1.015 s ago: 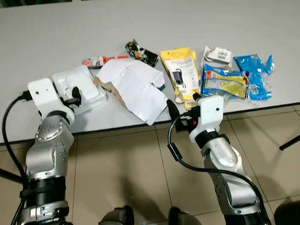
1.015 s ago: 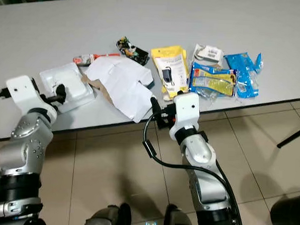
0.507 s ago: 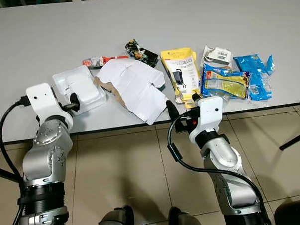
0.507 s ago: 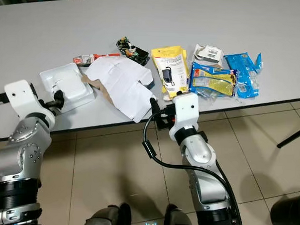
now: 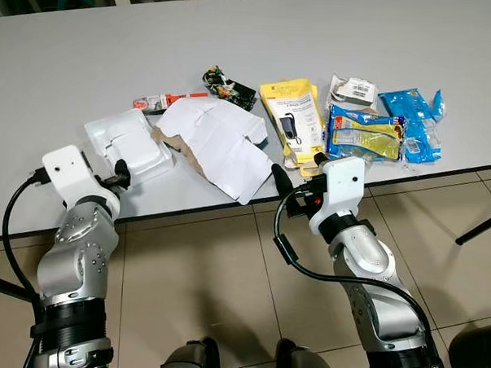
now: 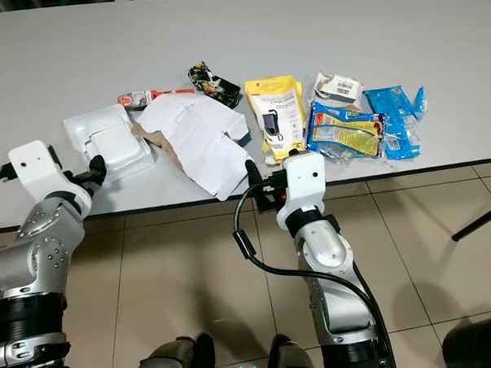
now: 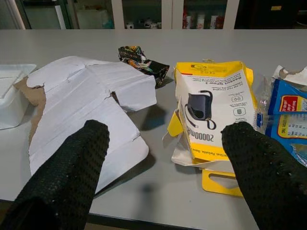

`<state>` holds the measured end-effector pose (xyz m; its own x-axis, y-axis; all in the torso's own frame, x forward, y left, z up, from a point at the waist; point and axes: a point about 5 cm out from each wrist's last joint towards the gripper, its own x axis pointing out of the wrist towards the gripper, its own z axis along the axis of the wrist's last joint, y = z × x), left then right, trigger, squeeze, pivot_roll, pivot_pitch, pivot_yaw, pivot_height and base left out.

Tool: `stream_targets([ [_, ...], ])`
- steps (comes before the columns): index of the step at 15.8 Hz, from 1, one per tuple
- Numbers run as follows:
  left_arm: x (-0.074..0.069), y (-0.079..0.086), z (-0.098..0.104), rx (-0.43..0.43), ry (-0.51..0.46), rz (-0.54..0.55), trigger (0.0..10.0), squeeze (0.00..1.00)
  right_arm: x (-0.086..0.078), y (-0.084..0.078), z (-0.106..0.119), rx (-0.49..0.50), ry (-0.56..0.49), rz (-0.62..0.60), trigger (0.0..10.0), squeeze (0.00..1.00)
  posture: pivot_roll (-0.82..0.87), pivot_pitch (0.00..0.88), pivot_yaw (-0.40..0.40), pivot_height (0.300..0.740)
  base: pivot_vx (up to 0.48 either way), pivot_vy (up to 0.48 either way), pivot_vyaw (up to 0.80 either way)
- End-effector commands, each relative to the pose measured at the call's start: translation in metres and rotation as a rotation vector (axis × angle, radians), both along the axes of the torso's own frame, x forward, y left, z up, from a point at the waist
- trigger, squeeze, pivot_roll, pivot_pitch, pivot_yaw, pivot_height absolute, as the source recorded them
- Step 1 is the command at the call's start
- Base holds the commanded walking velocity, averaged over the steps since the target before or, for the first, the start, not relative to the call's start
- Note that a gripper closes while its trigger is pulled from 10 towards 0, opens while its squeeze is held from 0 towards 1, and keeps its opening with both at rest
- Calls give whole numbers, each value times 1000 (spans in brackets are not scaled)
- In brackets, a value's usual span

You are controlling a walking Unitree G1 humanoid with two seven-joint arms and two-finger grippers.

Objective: Picking trash to rubbish bin

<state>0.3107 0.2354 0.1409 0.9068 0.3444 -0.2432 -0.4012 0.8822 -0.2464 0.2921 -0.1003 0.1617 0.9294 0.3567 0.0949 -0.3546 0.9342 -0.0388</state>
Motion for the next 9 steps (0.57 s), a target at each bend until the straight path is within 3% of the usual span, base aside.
stream_targets([
  [1, -11, 3, -32, -46, 140, 7, 4275, 0, -2, 1, -2, -2, 9, 2, 10000, 0, -64, 183, 66, 740, 0, 0, 0],
  [2, -11, 2, -33, -53, 140, 1, 1490, 0, -2, 1, -2, -2, 9, 1, 10000, 0, -64, 183, 66, 740, 0, 0, 0],
  [3, -11, 0, -33, -70, 131, -4, 0, 0, -2, 1, -2, -3, 10, 1, 10000, 0, -64, 183, 66, 740, 0, 0, 0],
  [9, -13, -6, -38, -138, 133, -7, 0, 0, -2, 0, -3, -7, 14, 0, 10000, 0, -66, 188, 62, 740, 0, 0, 0],
])
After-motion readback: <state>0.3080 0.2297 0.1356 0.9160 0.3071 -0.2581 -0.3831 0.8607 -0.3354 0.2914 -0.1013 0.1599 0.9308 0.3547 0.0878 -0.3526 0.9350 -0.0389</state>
